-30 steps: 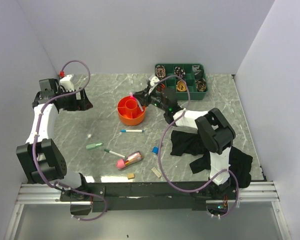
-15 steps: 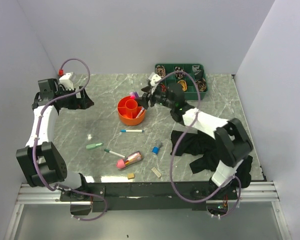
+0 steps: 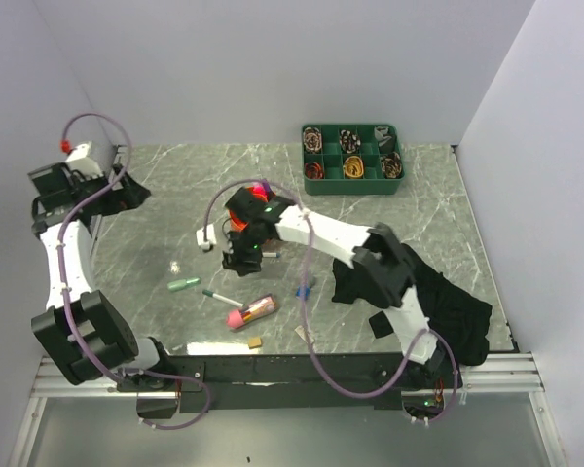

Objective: Sort the stationery into containers
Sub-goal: Move the storage box to the center of the board.

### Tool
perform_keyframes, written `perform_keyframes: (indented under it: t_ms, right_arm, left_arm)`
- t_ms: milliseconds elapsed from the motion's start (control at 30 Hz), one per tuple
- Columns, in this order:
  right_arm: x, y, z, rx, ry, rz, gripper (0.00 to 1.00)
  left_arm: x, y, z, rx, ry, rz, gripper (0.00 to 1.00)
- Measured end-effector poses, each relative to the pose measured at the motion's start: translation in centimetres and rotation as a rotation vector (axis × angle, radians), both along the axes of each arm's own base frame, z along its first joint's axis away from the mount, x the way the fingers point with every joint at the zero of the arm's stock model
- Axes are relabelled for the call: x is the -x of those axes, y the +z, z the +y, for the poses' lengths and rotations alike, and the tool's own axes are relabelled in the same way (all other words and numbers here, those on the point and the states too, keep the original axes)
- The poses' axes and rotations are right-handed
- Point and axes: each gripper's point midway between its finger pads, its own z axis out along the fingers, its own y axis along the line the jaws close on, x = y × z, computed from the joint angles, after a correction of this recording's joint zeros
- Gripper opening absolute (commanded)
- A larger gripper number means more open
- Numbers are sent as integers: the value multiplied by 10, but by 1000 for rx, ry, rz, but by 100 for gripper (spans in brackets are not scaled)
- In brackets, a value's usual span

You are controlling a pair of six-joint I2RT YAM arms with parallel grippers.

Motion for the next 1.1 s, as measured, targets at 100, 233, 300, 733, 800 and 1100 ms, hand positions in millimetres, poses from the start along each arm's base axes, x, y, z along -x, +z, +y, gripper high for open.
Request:
perform_keyframes:
  t_ms: [100, 233, 300, 733, 800, 1100]
  right_arm:
    - [7, -35, -3, 129, 2, 26, 63]
    - [-2, -44, 6, 192, -25, -5, 61]
    - [-8, -38, 10, 189, -40, -29, 61]
    - [-36, -49, 7, 257, -113, -127, 61]
    - [-40, -56, 7, 270, -124, -132, 62]
    - [-60, -72, 15, 253, -203, -48, 55]
  left_arm:
    - [6, 1, 19, -7, 44, -9, 99]
    - [14, 3, 25, -25, 39, -31, 99]
    - [18, 3, 23, -24, 27, -38, 99]
    - [24, -6, 16, 12, -3, -26, 99]
    - [25, -7, 16, 13, -2, -24, 99]
    - [26, -14, 19, 13, -2, -5, 99]
